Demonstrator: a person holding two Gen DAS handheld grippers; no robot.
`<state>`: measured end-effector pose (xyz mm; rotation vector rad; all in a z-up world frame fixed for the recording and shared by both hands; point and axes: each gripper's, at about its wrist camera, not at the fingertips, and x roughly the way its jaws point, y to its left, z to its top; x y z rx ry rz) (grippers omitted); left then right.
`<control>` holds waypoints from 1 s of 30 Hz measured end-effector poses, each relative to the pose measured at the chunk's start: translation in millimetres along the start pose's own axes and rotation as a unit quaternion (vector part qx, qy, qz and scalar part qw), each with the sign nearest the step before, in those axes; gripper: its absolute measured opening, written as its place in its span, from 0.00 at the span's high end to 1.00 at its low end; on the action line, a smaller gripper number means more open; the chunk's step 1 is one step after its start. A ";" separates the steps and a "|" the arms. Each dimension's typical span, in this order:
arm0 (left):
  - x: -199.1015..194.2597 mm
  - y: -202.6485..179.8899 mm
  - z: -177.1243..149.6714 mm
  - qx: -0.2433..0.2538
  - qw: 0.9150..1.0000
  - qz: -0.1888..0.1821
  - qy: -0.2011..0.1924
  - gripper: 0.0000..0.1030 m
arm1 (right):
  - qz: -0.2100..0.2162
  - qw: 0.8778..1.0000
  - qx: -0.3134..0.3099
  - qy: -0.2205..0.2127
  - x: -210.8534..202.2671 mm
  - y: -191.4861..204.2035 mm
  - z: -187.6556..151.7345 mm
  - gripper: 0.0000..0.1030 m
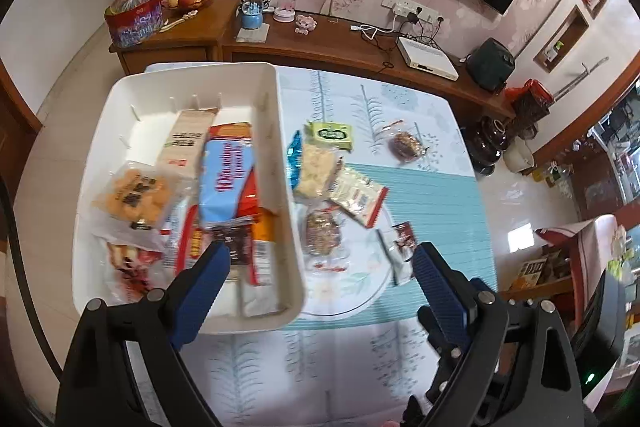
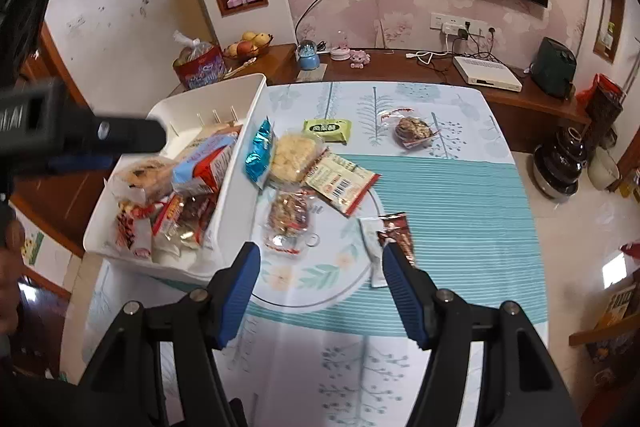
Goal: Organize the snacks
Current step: 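Lift both grippers away from the tray toward the remaining snacks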
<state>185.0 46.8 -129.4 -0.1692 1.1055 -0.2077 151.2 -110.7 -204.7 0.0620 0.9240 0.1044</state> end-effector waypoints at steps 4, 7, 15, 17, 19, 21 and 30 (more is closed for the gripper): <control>12.2 -16.6 4.2 -0.013 1.000 -0.006 0.011 0.10 | 0.000 1.000 -0.017 0.004 -1.4 -11.7 -2.7 0.38; 23.5 -29.0 6.6 -0.021 1.000 -0.004 0.018 0.11 | -0.003 1.000 -0.030 0.003 -1.2 -20.3 -5.9 0.38; 63.0 -51.4 16.9 -0.061 0.997 0.001 0.044 0.10 | -0.010 0.998 -0.065 -0.003 10.9 -45.5 -13.2 0.38; 75.2 -51.4 20.0 -0.078 0.995 0.004 0.056 0.11 | -0.011 0.997 -0.077 -0.002 16.7 -48.5 -14.7 0.38; 88.3 -51.1 23.3 -0.097 0.993 0.005 0.069 0.11 | -0.011 0.995 -0.097 -0.005 23.3 -50.7 -16.4 0.38; 100.6 -50.0 26.6 -0.113 0.990 0.006 0.083 0.11 | -0.009 0.993 -0.116 -0.009 30.1 -51.7 -18.4 0.38; 148.5 -48.1 40.9 -0.167 0.979 0.025 0.118 0.11 | 0.012 0.988 -0.151 0.009 72.9 -51.2 -23.5 0.38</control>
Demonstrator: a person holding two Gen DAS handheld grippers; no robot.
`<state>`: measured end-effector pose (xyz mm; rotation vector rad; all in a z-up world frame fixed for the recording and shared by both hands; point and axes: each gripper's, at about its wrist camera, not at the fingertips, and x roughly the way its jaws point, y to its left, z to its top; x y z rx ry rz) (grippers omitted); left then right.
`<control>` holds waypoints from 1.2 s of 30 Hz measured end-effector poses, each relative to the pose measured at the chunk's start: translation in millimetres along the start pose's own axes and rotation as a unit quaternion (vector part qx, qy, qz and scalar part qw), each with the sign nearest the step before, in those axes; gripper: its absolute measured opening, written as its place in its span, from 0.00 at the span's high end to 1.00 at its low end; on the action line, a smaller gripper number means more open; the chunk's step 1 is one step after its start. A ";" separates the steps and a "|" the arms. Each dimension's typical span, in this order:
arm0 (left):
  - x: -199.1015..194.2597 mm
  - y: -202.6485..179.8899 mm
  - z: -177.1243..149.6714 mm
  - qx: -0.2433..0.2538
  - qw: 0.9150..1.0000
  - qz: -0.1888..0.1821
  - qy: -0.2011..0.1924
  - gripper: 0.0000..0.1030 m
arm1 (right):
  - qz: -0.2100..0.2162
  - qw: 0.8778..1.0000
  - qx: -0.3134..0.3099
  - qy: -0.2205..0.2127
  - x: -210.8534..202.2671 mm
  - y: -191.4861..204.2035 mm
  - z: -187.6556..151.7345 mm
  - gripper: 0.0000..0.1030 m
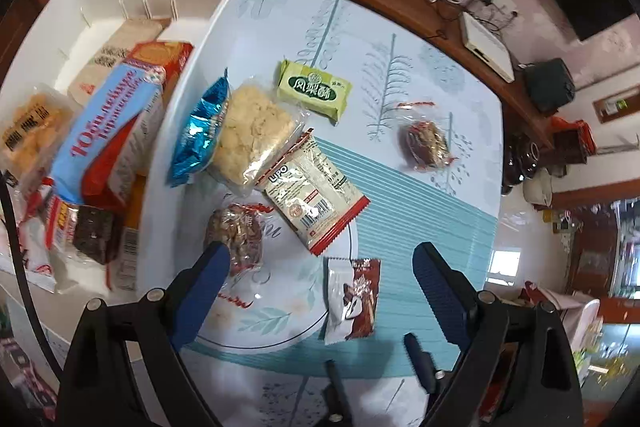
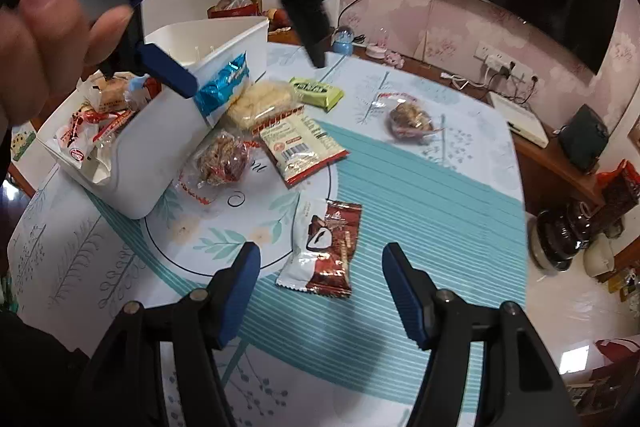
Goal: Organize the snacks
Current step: 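Lift both grippers away from the tray toward the remaining snacks, then lower the left gripper onto the LIPO bag while the right reaches the brown chocolate packet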
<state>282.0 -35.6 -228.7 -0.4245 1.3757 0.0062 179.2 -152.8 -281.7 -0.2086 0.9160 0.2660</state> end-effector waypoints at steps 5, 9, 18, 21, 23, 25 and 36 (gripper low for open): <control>23.7 -1.3 10.0 -0.024 1.000 -0.009 0.016 0.11 | 0.014 1.000 0.001 0.015 18.7 -1.5 -4.2 0.38; 44.3 -0.4 16.6 -0.050 0.998 -0.016 0.034 0.11 | 0.031 0.999 0.001 0.032 33.1 -4.4 -8.5 0.38; 82.5 -6.8 27.6 -0.070 0.995 -0.002 0.073 0.10 | 0.045 0.998 0.010 0.037 44.5 -14.0 -12.2 0.39; 89.8 -8.6 29.6 -0.077 0.994 0.004 0.078 0.08 | 0.049 0.998 0.013 0.032 44.2 -16.5 -11.7 0.41; 94.9 -8.6 30.5 -0.081 0.994 0.009 0.079 0.07 | 0.048 0.998 0.013 0.029 44.3 -18.1 -11.7 0.47; 99.1 -10.1 32.3 -0.085 0.993 0.015 0.077 0.07 | 0.050 0.998 0.015 0.026 43.7 -20.7 -11.9 0.51; 114.5 -21.8 41.3 -0.085 0.993 0.049 0.067 0.05 | 0.058 0.997 0.033 0.028 39.8 -35.3 -14.4 0.53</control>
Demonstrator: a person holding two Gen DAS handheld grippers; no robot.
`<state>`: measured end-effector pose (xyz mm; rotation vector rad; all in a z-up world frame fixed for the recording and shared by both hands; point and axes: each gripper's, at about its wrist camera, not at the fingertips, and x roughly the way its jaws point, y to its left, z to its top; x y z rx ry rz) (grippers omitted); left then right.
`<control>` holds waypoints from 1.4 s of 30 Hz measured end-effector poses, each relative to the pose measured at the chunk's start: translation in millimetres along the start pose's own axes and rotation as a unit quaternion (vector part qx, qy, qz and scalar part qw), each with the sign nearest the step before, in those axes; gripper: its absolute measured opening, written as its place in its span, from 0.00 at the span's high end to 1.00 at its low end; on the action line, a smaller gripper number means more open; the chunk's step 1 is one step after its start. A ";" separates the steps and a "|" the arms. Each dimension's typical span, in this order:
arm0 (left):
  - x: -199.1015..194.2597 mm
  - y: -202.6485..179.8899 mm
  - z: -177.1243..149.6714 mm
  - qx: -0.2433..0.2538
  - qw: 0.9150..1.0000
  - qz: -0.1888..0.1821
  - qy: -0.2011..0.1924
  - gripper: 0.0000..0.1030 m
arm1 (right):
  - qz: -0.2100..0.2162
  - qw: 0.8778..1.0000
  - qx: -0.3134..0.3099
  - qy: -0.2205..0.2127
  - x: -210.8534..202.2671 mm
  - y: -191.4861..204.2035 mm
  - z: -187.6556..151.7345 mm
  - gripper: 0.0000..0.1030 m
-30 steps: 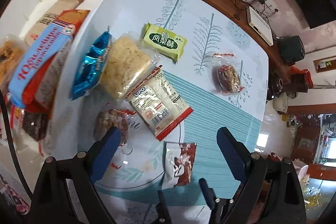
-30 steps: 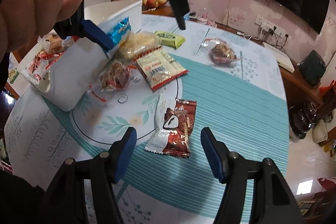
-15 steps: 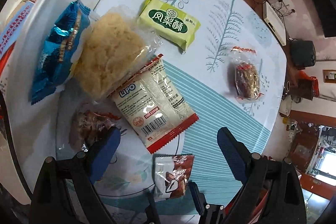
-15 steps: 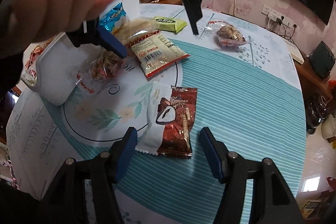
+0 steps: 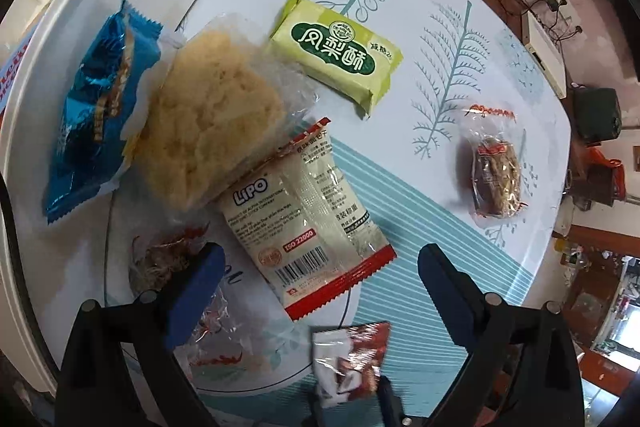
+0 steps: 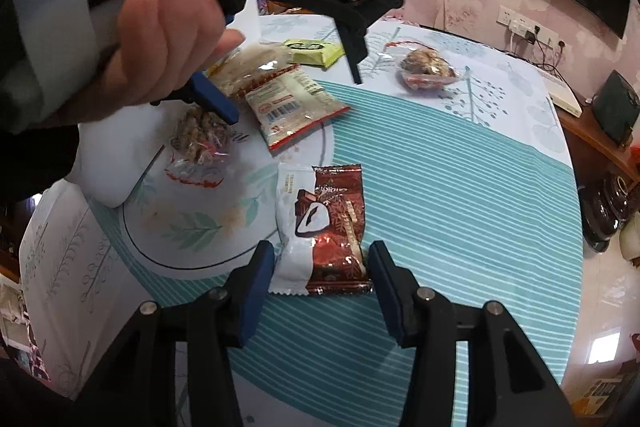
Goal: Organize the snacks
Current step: 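Lower the left gripper onto the LIPO bag while the right reaches the brown chocolate packet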
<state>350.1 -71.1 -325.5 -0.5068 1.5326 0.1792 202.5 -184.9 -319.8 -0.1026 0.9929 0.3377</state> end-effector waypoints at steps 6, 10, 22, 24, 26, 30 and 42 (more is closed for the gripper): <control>5.4 -5.6 4.3 -0.009 1.000 0.015 -0.010 0.03 | -0.016 0.999 0.038 -0.001 -9.6 -19.7 -3.6 0.53; 6.2 -9.2 7.5 -0.004 0.999 0.047 -0.023 0.03 | -0.025 0.998 0.061 -0.006 -16.4 -30.3 -4.8 0.53; 4.2 -12.2 14.1 -0.004 0.996 0.084 -0.035 0.28 | -0.037 0.997 0.074 -0.013 -25.5 -44.0 -4.9 0.54; 3.5 -12.8 10.8 -0.003 0.996 0.086 -0.035 0.30 | -0.038 0.996 0.073 -0.013 -25.1 -44.7 -4.4 0.54; 2.2 -13.0 10.8 -0.004 0.996 0.086 -0.036 0.32 | -0.040 0.996 0.073 -0.014 -25.6 -45.2 -4.2 0.54; -1.5 -7.8 8.7 0.000 0.996 0.083 -0.033 0.37 | -0.043 0.996 0.075 -0.015 -27.7 -46.0 -5.5 0.54; -1.7 4.3 -4.4 0.012 0.998 0.064 -0.012 0.50 | -0.046 0.996 0.073 -0.022 -38.3 -40.3 -7.8 0.56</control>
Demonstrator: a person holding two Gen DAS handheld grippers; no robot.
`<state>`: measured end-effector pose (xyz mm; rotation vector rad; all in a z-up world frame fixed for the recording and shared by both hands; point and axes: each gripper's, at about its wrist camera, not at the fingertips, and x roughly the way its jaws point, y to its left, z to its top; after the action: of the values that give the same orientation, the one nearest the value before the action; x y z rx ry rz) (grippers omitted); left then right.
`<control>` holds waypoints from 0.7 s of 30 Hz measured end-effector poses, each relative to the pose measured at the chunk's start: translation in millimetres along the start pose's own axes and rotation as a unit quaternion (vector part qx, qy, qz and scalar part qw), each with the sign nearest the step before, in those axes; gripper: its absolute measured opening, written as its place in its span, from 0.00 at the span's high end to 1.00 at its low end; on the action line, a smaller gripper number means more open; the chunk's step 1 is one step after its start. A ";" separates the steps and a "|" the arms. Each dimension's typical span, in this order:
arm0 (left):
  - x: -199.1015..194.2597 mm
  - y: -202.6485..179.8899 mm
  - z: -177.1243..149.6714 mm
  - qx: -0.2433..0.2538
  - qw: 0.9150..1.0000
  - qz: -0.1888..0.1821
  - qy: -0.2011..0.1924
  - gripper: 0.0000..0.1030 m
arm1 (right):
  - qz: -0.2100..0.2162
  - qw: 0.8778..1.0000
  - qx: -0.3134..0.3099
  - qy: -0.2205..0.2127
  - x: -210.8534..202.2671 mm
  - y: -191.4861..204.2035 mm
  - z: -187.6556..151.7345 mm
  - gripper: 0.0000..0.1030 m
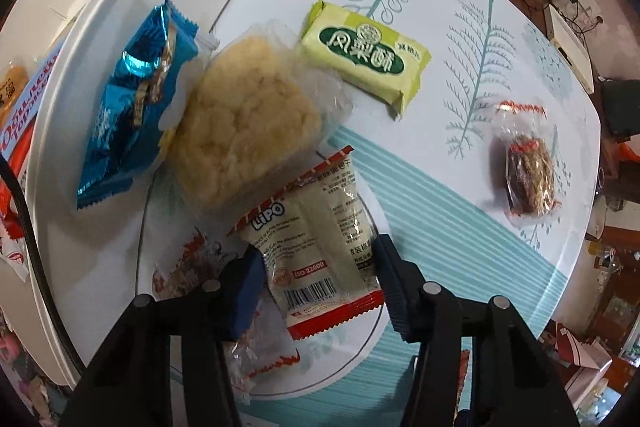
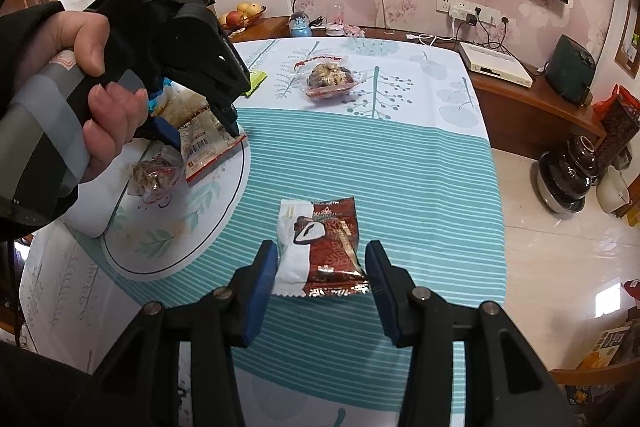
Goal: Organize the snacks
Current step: 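Lower the left gripper onto the LIPO bag while the right reaches the brown chocolate packet, then grasp the LIPO bag with the left gripper while the right grasps the chocolate packet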
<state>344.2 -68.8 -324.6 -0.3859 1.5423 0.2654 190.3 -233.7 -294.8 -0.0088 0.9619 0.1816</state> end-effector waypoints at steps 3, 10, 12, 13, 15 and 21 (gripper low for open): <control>1.6 -1.1 -5.9 0.008 1.000 -0.003 0.010 0.50 | 0.001 1.000 0.000 0.000 -3.5 1.9 -1.9 0.58; 1.4 -1.8 -28.4 0.033 0.999 -0.007 0.029 0.51 | -0.002 1.000 -0.001 0.003 -11.5 5.1 -8.0 0.64; -1.2 -1.5 -36.4 0.044 0.999 -0.008 0.028 0.51 | -0.005 1.000 0.001 -0.003 -15.5 5.9 -9.8 0.66; -3.1 -1.4 -40.9 0.051 0.998 -0.008 0.029 0.51 | -0.001 1.000 0.003 -0.001 -16.9 5.9 -10.8 0.68; -8.1 -2.0 -49.5 0.061 0.998 -0.010 0.029 0.51 | -0.003 1.000 0.002 0.001 -19.6 6.9 -12.6 0.70; -14.3 3.6 -82.4 0.098 0.995 -0.012 0.034 0.51 | -0.005 1.000 0.000 0.003 -26.9 14.4 -16.7 1.00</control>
<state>267.1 -97.7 -309.6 -0.2605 1.6134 0.0817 159.4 -225.0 -281.4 -0.0148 0.9681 0.1719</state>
